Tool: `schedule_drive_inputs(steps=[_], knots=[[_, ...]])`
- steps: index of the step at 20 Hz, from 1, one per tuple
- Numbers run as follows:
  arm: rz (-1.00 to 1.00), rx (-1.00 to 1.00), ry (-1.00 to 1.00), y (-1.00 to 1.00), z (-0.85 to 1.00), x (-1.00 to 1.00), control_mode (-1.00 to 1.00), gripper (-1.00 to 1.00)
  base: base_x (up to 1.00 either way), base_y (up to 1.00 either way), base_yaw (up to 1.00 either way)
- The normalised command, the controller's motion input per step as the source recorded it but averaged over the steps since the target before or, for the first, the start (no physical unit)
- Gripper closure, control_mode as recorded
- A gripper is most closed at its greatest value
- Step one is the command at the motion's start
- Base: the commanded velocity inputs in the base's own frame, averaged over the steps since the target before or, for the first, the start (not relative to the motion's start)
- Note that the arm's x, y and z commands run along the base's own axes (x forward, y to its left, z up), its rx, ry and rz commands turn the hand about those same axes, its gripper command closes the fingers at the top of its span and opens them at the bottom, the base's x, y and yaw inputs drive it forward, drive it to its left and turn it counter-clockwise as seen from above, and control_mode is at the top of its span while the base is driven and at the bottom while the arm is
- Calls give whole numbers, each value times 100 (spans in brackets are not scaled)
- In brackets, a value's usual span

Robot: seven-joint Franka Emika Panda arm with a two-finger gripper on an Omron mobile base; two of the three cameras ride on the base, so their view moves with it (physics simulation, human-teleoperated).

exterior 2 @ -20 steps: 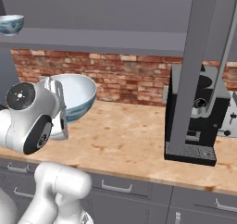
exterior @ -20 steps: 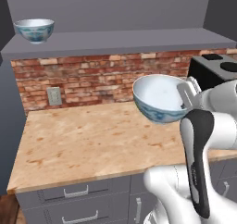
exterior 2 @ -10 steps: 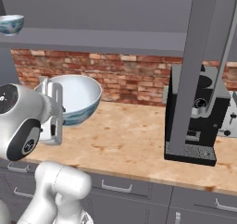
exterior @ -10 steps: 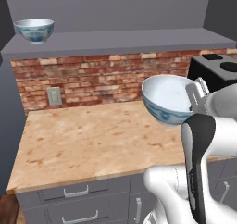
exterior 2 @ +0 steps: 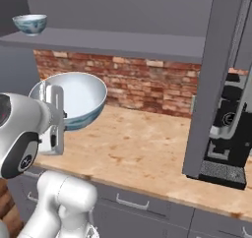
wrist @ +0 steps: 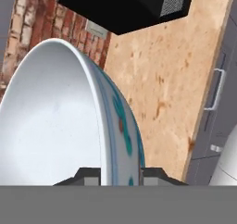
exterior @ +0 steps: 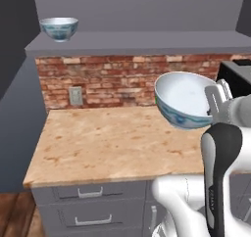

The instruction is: Take the smaller bowl and place it next to the appetizer plate on the dining counter , and place the larger bowl next to the plate with cooked food.

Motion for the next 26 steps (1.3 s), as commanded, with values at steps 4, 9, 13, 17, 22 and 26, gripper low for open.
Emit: schedule_drive_inputs(steps=[4,9,13,17,22,26], knots=[[0,0,0,0,0,0,100,100,0,37,71],[0,0,0,0,0,0,100,100,2,27,82],[0,0,0,0,0,0,100,100,9,24,82],[0,0,0,0,0,0,100,100,9,27,83],[0,0,0,0,0,0,100,100,9,28,87],[0,0,0,0,0,0,100,100,3,21,93]])
